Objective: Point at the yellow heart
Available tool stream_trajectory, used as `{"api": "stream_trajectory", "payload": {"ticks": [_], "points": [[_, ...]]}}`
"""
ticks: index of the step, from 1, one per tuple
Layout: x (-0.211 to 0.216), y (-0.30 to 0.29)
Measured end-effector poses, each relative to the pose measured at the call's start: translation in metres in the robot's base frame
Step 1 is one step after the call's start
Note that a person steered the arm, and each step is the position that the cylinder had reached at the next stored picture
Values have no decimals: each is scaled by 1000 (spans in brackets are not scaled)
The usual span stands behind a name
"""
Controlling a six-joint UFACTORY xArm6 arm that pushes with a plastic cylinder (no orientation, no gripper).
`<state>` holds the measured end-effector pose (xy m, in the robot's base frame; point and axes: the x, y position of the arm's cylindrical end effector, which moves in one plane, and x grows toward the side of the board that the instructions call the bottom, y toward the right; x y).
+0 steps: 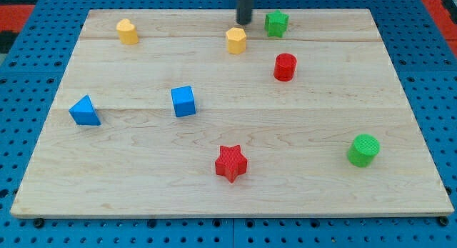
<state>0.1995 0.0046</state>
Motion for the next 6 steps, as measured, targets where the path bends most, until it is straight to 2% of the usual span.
{"api": "stream_trajectory", "payload": {"ticks": [1, 3, 4, 5, 6], "points": [[-6, -48], [4, -250], [51, -301], [63, -270], [62, -205]]}}
